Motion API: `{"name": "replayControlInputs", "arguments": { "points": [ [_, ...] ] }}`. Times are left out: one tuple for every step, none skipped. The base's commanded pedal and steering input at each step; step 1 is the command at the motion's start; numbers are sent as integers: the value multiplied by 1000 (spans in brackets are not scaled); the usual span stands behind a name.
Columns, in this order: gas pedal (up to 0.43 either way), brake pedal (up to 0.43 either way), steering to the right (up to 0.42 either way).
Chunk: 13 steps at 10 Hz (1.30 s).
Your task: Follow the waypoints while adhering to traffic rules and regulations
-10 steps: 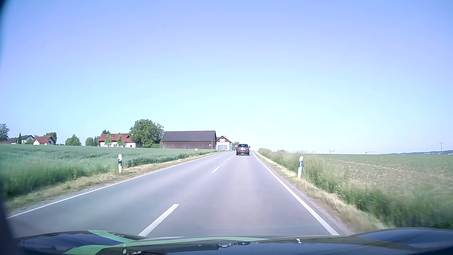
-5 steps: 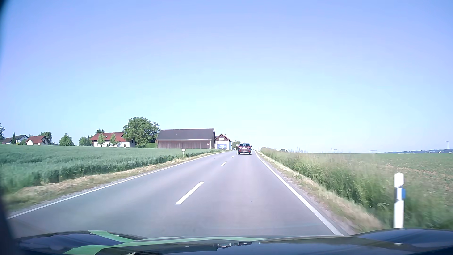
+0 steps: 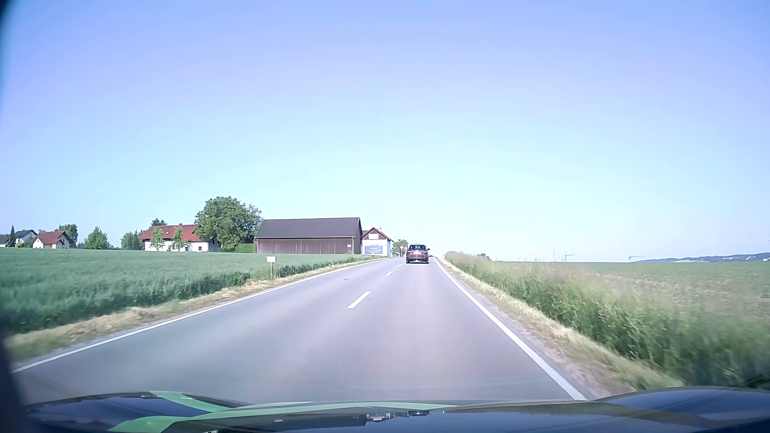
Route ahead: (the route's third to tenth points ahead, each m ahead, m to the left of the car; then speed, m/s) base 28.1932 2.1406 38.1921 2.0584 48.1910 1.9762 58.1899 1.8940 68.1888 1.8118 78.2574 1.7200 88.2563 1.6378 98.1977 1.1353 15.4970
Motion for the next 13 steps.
{"name": "replayControlInputs", "arguments": {
  "points": [
    [39, 0, 0],
    [39, 0, 0],
    [39, 0, 0],
    [39, 0, 0],
    [39, 0, 2],
    [39, 0, 4],
    [39, 0, 5],
    [39, 0, 5],
    [39, 0, 5],
    [39, 0, 5],
    [39, 0, 5],
    [87, 0, 5],
    [110, 0, 5]
  ]
}}
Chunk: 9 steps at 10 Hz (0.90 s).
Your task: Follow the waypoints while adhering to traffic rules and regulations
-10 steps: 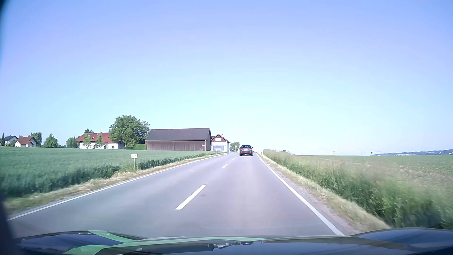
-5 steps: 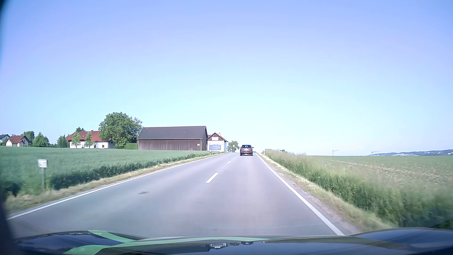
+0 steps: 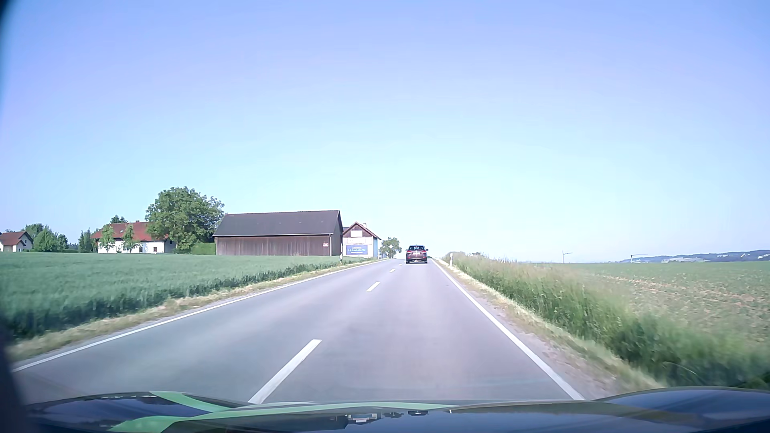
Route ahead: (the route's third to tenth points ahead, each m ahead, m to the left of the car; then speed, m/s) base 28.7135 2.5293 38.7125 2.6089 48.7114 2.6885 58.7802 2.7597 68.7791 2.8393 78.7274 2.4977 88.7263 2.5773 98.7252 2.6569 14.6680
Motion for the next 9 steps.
{"name": "replayControlInputs", "arguments": {
  "points": [
    [138, 0, 5],
    [150, 0, 5],
    [157, 0, 5],
    [157, 0, 5],
    [169, 0, 5],
    [177, 0, 5],
    [197, 0, 5],
    [209, 0, 3],
    [220, 0, 1]
  ]
}}
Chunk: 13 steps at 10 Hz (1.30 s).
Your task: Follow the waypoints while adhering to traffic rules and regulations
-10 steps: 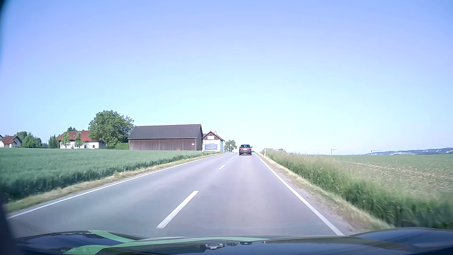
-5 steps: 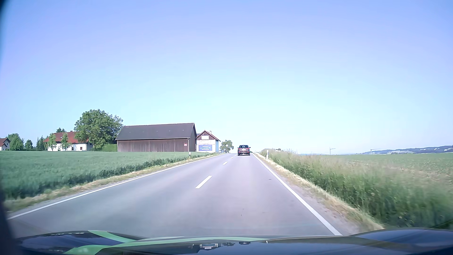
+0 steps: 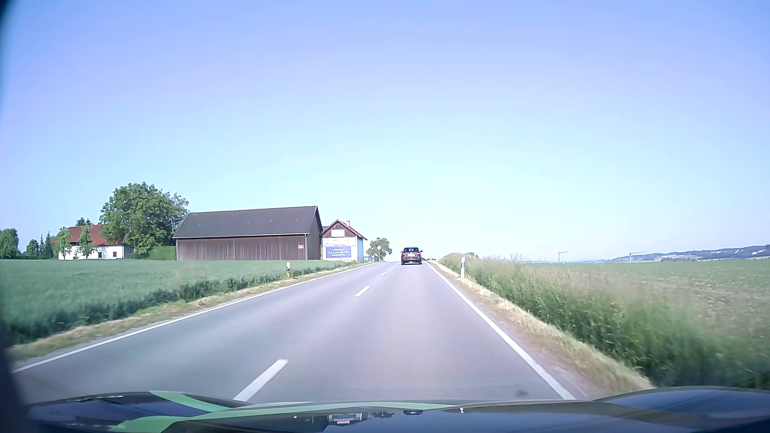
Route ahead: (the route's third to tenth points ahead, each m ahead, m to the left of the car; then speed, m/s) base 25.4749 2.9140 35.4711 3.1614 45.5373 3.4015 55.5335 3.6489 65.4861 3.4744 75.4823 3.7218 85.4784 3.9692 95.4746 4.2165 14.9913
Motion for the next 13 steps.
{"name": "replayControlInputs", "arguments": {
  "points": [
    [228, 0, -1],
    [228, 0, -1],
    [228, 0, -1],
    [220, 0, 0],
    [209, 0, -1],
    [209, 0, -1],
    [209, 0, -1],
    [209, 0, -3],
    [209, 0, -5],
    [209, 0, -5],
    [220, 0, -5],
    [228, 0, -5],
    [228, 0, -5]
  ]
}}
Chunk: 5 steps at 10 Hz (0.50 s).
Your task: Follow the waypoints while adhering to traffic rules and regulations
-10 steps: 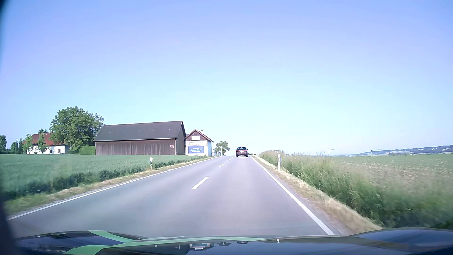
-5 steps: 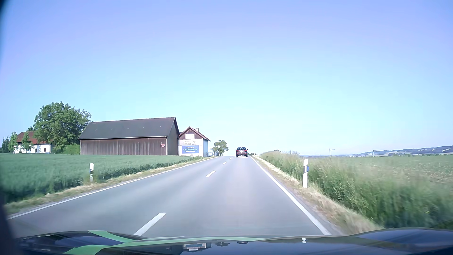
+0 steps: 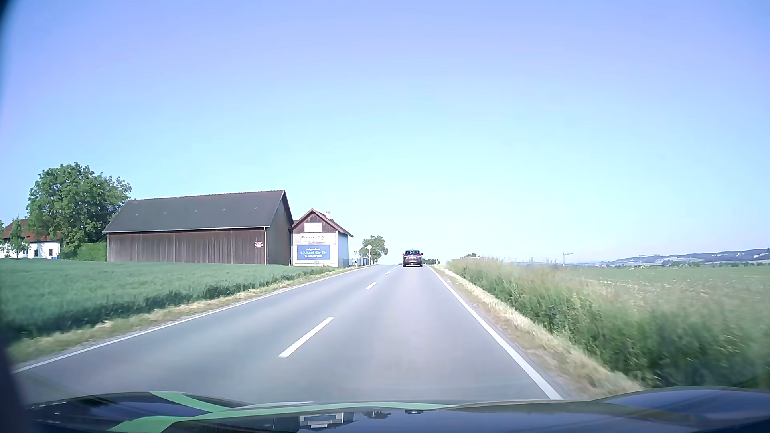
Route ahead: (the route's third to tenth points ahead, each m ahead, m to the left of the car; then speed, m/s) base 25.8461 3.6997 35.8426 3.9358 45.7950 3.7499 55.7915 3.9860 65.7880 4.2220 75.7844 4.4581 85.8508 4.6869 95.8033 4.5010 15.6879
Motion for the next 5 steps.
{"name": "replayControlInputs", "arguments": {
  "points": [
    [248, 0, -5],
    [248, 0, -4],
    [260, 0, -2],
    [268, 0, -2],
    [268, 0, -2]
  ]
}}
